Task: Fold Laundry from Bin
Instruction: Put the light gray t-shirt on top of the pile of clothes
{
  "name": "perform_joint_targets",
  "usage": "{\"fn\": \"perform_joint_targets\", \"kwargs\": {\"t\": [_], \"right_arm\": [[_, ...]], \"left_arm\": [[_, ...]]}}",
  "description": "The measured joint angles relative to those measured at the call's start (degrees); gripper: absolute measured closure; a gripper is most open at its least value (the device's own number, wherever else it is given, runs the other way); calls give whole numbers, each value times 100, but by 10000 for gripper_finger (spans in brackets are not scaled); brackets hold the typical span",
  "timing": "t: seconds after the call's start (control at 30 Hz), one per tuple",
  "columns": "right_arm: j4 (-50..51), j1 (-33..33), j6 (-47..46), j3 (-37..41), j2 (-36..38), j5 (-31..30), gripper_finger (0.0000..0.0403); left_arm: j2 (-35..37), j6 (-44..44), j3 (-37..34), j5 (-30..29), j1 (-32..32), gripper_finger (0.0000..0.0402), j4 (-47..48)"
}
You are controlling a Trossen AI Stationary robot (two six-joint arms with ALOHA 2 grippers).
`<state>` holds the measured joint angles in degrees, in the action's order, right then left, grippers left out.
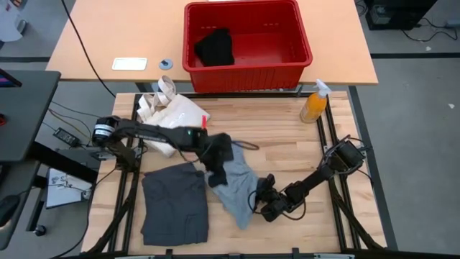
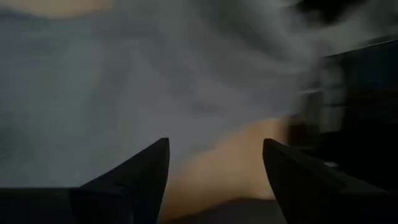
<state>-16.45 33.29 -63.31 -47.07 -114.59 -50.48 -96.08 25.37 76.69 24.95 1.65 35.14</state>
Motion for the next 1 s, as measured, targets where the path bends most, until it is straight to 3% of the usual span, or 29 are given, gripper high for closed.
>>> {"fn": "perform_joint_targets", "kwargs": {"t": [0.1,0.2,0.33,0.47,0.73,1.0], "right_arm": [[15,81,-165,-1,2,-9,197],[39,149,-440,-2,4,-103,197],[-17,153,-592,-6,4,-210,197],[-107,80,-351,-6,4,-175,197],[-184,-185,134,-4,13,385,197],[-291,-240,158,-4,13,496,197]], "left_arm": [[110,-795,-133,-433,-456,158,532],[152,-1001,-607,-300,-1023,175,431],[140,-695,-1548,363,-1842,185,-530],[138,-519,-2248,472,-2313,177,-1541],[-161,-384,-2512,444,-1967,109,-2020],[-574,-88,-2495,-65,-1601,63,-2494]]}}
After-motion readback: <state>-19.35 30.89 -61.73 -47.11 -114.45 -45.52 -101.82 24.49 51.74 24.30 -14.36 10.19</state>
